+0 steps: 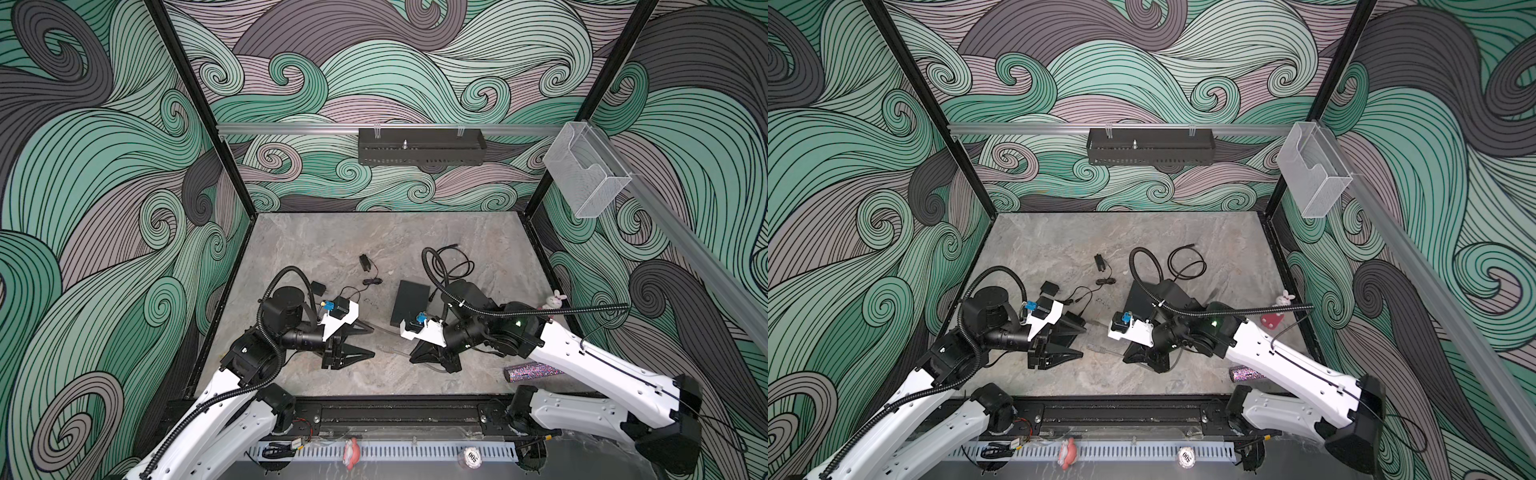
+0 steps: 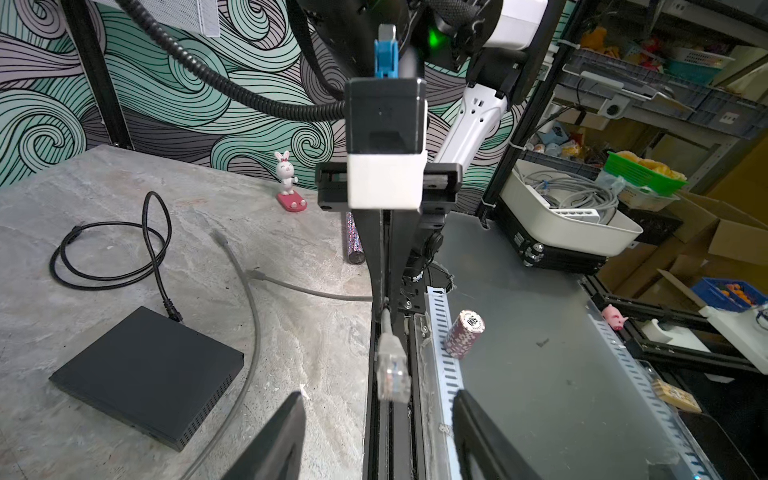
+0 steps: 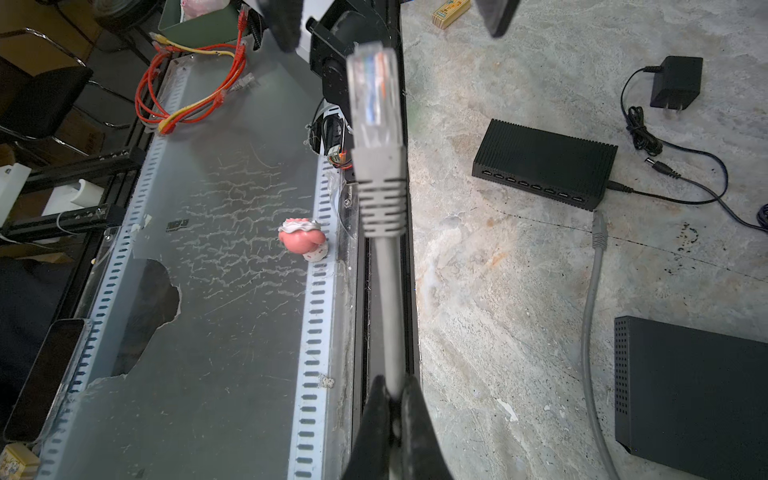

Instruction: Insert the plug into the switch port

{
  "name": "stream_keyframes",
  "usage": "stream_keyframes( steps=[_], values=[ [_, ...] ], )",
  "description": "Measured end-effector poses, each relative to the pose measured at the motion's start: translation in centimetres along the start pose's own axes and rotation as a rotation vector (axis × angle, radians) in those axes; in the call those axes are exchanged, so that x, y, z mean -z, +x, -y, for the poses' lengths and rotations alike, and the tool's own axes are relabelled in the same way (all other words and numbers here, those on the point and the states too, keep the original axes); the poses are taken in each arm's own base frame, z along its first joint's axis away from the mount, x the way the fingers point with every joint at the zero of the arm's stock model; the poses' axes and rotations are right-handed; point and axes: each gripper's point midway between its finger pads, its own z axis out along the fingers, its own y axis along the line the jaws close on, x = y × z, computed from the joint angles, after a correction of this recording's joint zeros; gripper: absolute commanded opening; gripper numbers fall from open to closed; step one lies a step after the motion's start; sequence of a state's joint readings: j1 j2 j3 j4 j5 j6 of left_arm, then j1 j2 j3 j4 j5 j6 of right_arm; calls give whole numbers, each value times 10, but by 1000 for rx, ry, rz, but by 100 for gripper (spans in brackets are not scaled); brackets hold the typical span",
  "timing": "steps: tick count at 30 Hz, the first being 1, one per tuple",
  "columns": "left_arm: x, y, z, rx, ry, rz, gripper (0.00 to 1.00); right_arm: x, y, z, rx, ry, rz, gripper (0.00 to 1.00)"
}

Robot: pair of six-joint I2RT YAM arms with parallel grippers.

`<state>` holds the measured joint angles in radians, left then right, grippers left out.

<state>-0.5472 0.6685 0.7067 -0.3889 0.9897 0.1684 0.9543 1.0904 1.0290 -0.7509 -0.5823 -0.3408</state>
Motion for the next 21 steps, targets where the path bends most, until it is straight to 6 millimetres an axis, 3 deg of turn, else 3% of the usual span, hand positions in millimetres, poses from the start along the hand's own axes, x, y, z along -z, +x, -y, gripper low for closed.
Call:
stream_keyframes(
  steps=[9, 21],
  values=[
    [-11, 5, -7, 30, 15, -44, 53, 0, 1, 3, -9, 15, -6, 0],
    [-14, 6, -5, 14, 22, -57, 41, -5, 6, 12, -28, 50, -36, 0]
  ],
)
